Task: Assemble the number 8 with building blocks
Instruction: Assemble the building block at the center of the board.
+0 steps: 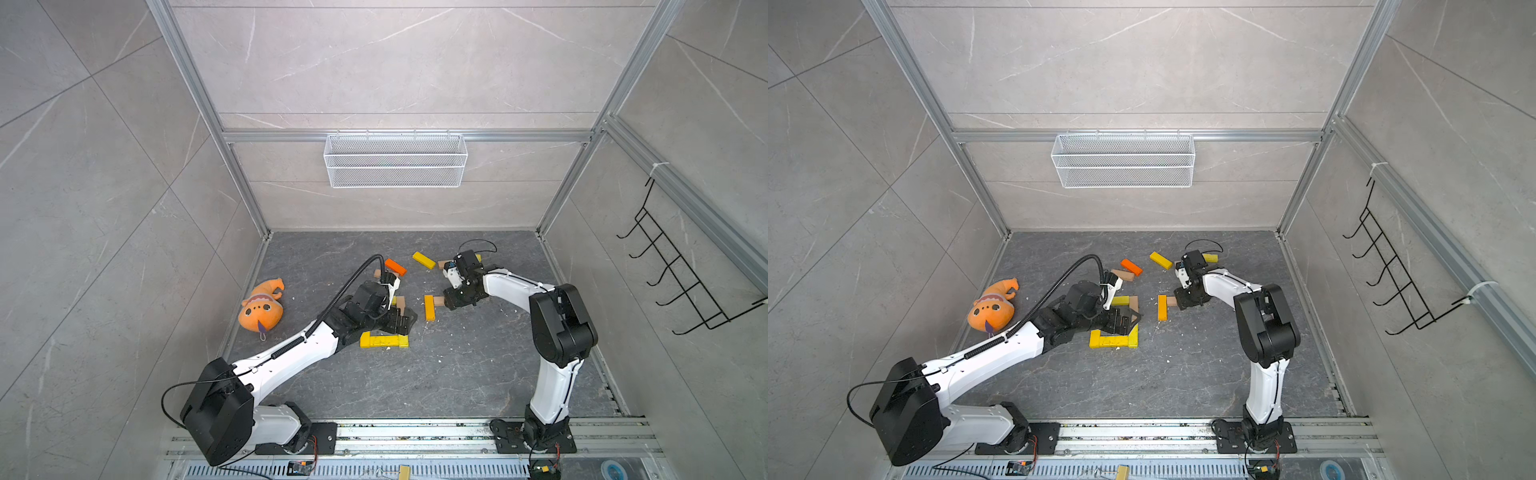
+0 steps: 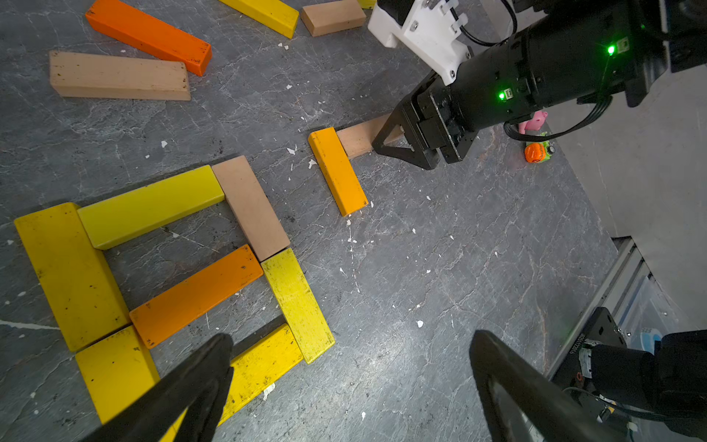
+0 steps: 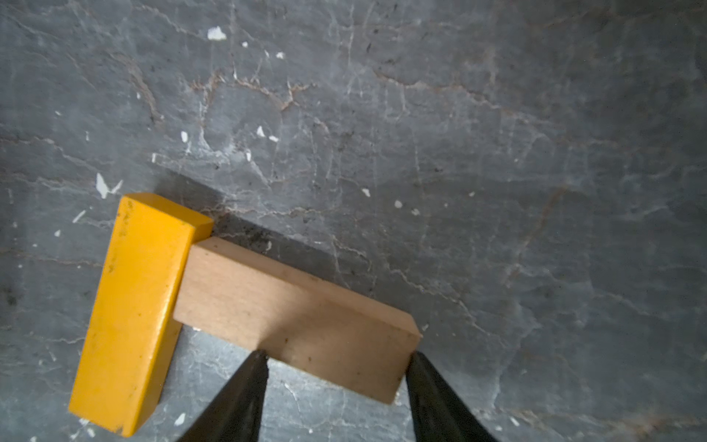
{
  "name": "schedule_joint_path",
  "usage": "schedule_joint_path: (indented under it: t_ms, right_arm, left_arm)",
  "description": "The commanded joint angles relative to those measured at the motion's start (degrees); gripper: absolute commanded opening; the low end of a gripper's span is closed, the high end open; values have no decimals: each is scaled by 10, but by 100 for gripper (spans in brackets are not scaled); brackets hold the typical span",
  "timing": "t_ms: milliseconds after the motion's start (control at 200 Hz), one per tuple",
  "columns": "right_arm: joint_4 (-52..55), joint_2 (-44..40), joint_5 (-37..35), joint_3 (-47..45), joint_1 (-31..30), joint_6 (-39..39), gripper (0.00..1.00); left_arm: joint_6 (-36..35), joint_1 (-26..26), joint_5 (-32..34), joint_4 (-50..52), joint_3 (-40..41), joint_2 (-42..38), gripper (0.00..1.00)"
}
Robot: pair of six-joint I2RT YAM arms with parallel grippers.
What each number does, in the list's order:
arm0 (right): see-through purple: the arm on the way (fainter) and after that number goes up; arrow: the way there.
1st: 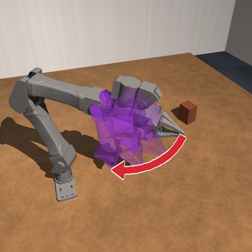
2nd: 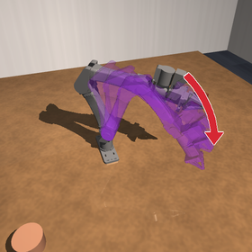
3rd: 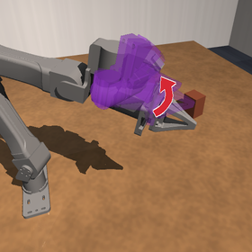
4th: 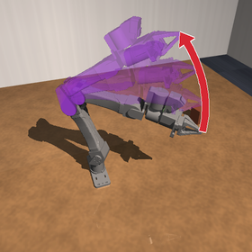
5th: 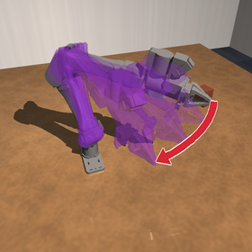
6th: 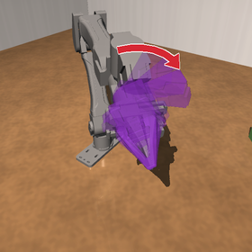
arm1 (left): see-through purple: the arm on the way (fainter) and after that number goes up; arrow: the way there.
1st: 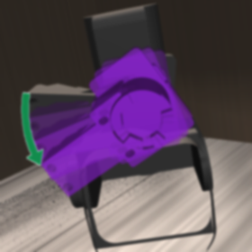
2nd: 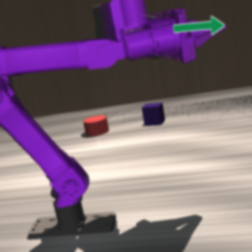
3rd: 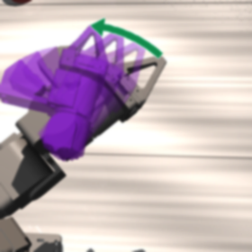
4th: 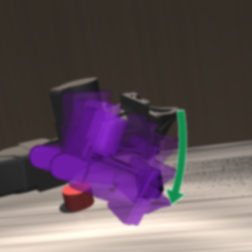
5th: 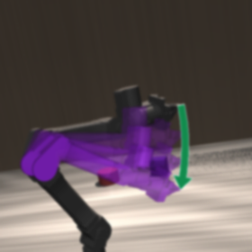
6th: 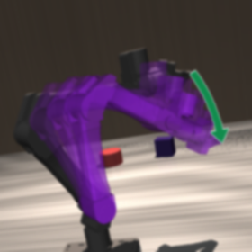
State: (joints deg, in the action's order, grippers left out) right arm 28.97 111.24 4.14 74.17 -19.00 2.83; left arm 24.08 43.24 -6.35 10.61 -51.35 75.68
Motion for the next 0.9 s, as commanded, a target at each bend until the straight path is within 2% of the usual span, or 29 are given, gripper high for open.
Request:
schedule_joint_path:
  t_ms: [0, 290, 409, 519, 699, 894]
  right_arm:
    - [17, 14, 1, 13, -6, 7, 57]
    - [16, 13, -2, 13, -6, 3, 57]
    - [16, 11, -1, 12, -6, 2, 64]
    - [9, -6, -4, 3, -7, -11, 65]
    - [-44, -116, 3, -87, -7, -66, 65]
    - [-106, -276, 39, -206, -8, -142, 66]
  left_arm:
    - [8, 1, -7, -16, -5, -2, 99]
    - [7, 1, -5, -17, 0, -4, 99]
    - [7, 1, 1, -17, 0, -2, 100]
    - [5, 0, 15, -3, -19, 11, 99]
    - [3, -16, 61, 73, -94, 61, 97]
    - [36, -81, 86, 176, -206, 154, 92]
